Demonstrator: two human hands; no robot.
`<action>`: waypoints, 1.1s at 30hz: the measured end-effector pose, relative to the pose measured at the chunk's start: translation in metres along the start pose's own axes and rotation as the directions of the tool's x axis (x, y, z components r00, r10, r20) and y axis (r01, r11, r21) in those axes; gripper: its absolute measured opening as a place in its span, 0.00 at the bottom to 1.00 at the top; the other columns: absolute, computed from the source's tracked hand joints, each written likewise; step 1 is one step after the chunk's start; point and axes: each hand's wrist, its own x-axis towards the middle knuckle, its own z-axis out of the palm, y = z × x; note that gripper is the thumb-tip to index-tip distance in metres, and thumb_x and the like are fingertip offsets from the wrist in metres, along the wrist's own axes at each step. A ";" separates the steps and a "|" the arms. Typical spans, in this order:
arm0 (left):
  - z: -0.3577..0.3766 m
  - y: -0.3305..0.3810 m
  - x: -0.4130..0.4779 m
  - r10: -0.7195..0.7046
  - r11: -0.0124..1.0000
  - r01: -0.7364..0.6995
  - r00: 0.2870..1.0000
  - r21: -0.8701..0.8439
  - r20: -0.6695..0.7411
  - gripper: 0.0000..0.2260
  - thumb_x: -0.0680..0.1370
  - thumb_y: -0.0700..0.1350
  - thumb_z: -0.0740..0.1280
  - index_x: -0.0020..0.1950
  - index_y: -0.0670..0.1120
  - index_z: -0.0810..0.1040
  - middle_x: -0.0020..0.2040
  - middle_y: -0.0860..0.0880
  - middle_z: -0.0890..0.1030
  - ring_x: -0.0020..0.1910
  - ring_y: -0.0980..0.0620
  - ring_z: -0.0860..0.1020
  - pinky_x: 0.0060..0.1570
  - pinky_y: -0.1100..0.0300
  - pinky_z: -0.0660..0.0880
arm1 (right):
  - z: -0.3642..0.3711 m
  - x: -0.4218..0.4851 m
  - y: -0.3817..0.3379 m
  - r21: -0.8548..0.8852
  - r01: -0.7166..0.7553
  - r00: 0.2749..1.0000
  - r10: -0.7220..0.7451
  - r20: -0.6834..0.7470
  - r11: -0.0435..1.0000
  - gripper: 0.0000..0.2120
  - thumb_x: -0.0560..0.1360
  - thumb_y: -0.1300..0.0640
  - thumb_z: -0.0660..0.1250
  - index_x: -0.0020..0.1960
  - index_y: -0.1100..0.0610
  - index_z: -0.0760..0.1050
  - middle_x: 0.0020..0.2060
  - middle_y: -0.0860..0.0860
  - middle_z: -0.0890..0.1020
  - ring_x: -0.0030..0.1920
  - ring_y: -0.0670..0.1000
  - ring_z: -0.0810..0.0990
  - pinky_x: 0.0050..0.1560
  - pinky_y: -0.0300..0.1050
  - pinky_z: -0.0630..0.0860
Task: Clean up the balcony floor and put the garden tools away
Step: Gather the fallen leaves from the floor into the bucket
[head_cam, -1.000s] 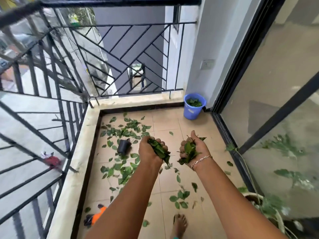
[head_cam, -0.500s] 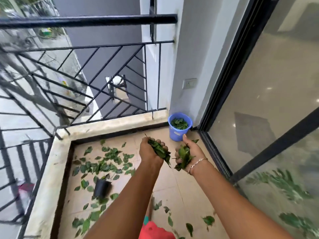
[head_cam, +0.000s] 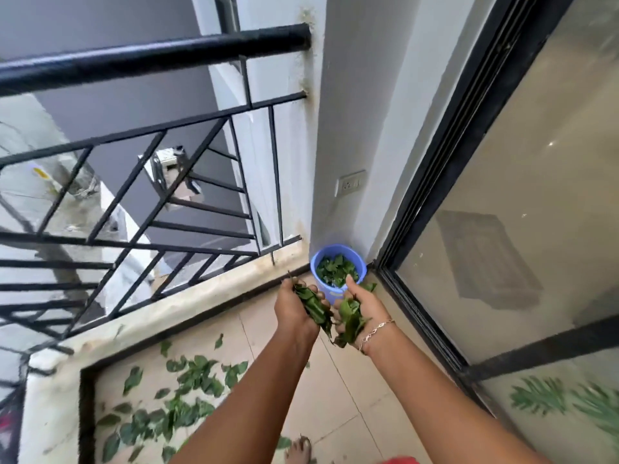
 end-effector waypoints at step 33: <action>0.108 -0.067 0.505 -0.157 0.934 0.226 0.955 0.277 -0.251 0.18 0.79 0.51 0.59 0.60 0.40 0.78 0.56 0.39 0.81 0.56 0.40 0.79 0.60 0.46 0.74 | -0.091 0.460 -0.111 0.453 0.064 0.873 0.171 -0.457 0.889 0.12 0.75 0.51 0.65 0.50 0.61 0.77 0.43 0.59 0.81 0.41 0.58 0.80 0.39 0.51 0.77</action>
